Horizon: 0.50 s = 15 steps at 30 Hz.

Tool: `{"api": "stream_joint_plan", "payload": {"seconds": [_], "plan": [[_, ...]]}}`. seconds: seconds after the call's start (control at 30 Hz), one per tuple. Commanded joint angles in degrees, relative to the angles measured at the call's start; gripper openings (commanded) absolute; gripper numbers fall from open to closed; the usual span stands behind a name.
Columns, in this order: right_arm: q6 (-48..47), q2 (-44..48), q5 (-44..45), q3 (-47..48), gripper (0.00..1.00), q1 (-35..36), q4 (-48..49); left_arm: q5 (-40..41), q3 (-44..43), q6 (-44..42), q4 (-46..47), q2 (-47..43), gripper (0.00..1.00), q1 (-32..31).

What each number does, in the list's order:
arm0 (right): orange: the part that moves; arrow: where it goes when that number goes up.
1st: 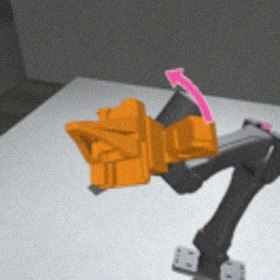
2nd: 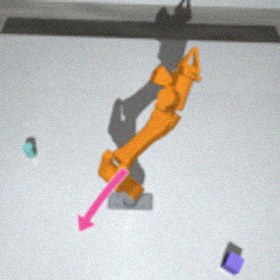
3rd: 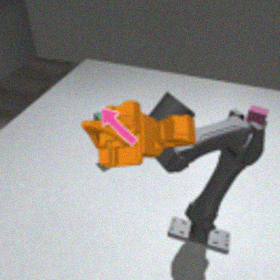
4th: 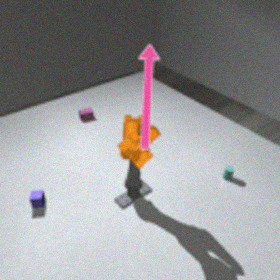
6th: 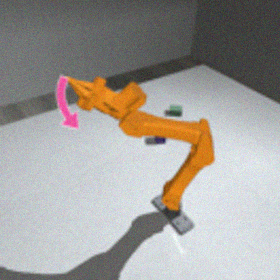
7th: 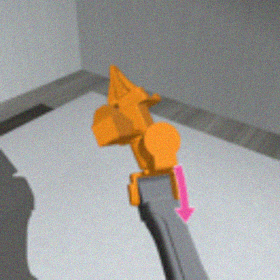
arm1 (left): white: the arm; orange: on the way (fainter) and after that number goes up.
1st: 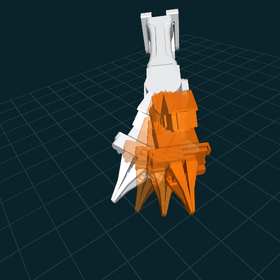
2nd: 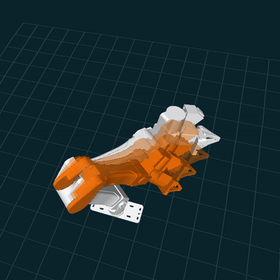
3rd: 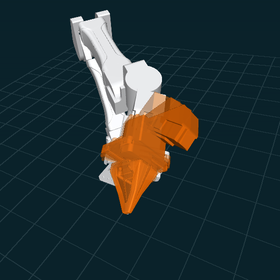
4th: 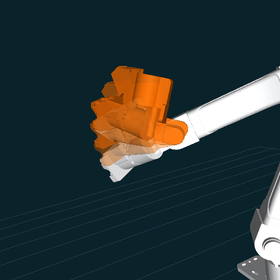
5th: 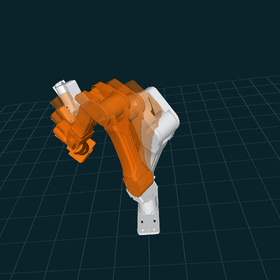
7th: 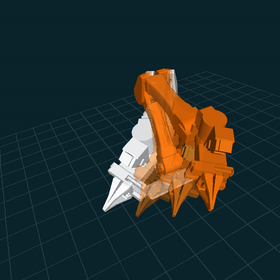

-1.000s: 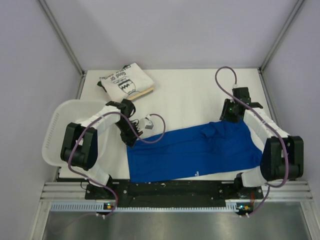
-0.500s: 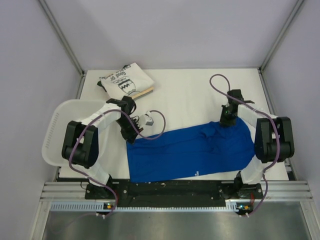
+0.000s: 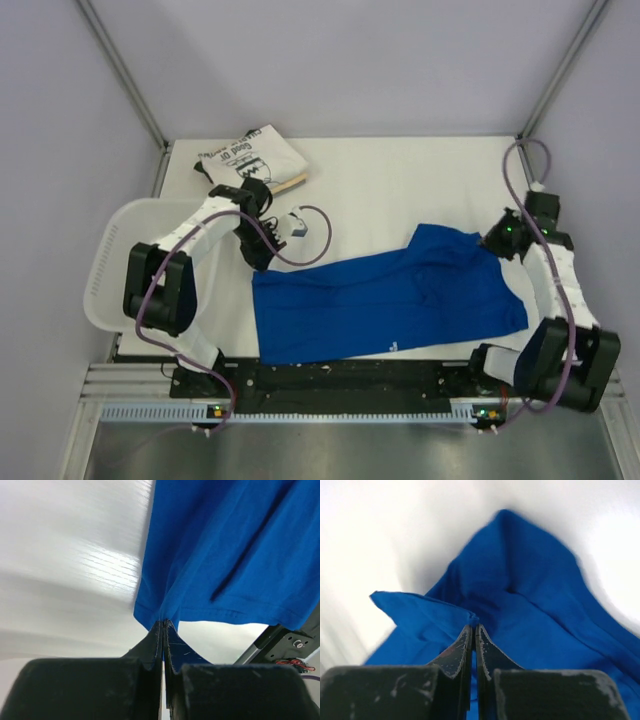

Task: Fold and stack the t-shirts
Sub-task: Grap the side of the flattened tshirt furthest away from the robot with both arms, then fold the other side of the tshirt into a rectangle

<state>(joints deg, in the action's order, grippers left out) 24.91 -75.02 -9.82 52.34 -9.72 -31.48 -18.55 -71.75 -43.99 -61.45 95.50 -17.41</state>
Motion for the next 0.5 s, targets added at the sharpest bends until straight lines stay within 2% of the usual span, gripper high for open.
{"api": "stream_joint_plan", "payload": {"seconds": [0.0,0.13,0.47], "plan": [[8.7,14.7,-5.0,-8.4,0.0,-11.9,-1.9,-0.5,1.5,-2.9,-3.9,-1.2,0.0,-0.2],[10.9,22.0,-4.8,-11.1,0.0,-16.5,-2.2,-0.5,3.6,-4.4,-3.3,-1.5,0.0,-0.2],[13.7,24.0,-1.5,-10.8,0.0,-21.1,-5.6,-1.8,5.6,-7.1,-6.1,-5.0,0.0,-0.2]]}}
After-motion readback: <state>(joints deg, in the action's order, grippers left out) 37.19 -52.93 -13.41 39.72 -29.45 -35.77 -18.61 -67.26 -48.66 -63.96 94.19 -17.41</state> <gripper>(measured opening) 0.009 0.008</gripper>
